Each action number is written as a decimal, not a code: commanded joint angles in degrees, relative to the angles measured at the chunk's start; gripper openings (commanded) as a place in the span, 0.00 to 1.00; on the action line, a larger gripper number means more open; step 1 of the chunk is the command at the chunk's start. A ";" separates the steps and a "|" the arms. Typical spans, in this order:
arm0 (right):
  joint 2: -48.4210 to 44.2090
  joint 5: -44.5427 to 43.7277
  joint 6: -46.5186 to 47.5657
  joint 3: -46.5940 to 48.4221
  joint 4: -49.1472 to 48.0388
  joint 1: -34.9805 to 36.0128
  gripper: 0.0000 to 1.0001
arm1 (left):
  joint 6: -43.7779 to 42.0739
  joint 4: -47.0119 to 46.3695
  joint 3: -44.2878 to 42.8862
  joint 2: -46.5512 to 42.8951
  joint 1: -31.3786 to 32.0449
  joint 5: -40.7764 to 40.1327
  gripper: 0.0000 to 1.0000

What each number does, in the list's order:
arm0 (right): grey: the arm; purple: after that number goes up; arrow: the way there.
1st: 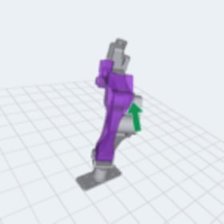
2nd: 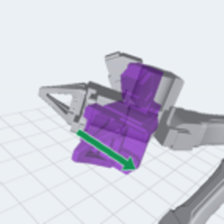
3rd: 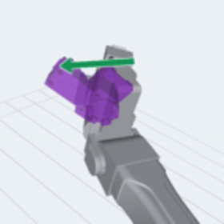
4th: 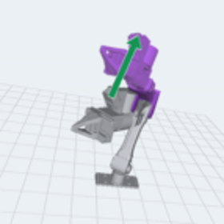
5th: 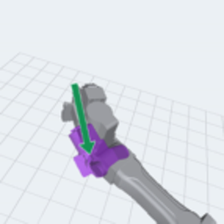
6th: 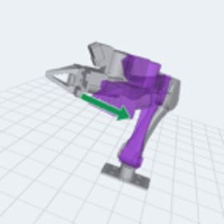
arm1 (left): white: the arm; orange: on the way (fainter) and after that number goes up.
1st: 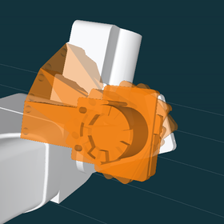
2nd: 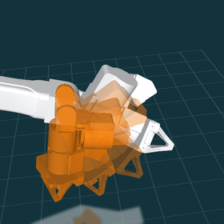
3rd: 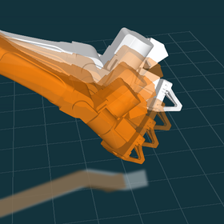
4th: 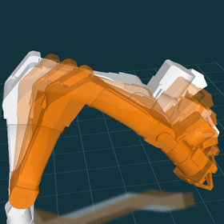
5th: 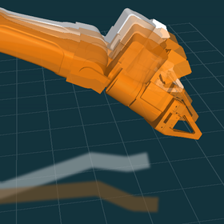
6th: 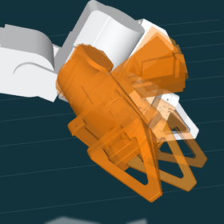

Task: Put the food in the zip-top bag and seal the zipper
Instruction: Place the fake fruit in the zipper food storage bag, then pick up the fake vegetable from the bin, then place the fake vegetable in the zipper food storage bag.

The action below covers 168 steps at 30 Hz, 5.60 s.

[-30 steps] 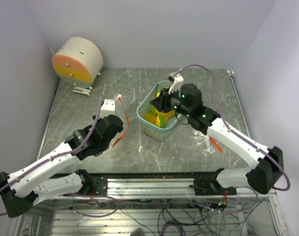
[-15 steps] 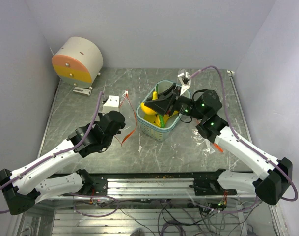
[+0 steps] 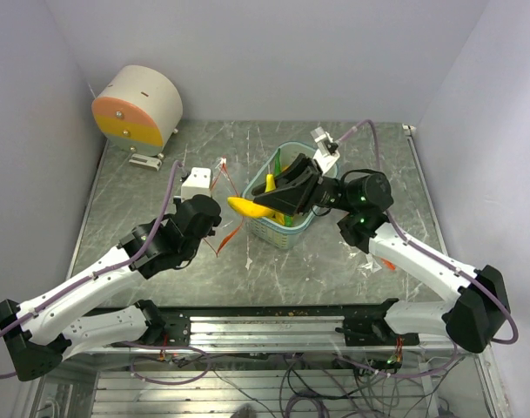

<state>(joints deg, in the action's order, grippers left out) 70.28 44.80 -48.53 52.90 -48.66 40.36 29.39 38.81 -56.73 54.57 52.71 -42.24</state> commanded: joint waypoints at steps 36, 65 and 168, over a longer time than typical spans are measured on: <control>11.41 -43.70 34.29 15.06 34.88 20.64 0.85 | 1.08 8.28 -5.56 -6.03 -0.23 -2.15 0.07; 21.48 -52.68 25.14 16.79 55.68 -4.05 0.68 | 2.40 6.02 1.45 -8.39 -0.21 -3.56 0.07; 23.41 -79.29 81.17 -5.07 -52.67 41.62 0.00 | 6.09 -1.77 -6.55 -4.72 -0.24 14.30 0.07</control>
<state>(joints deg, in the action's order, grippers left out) 91.70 -34.11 22.31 45.34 -87.53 81.19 35.20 39.92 -60.60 50.04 52.71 -29.54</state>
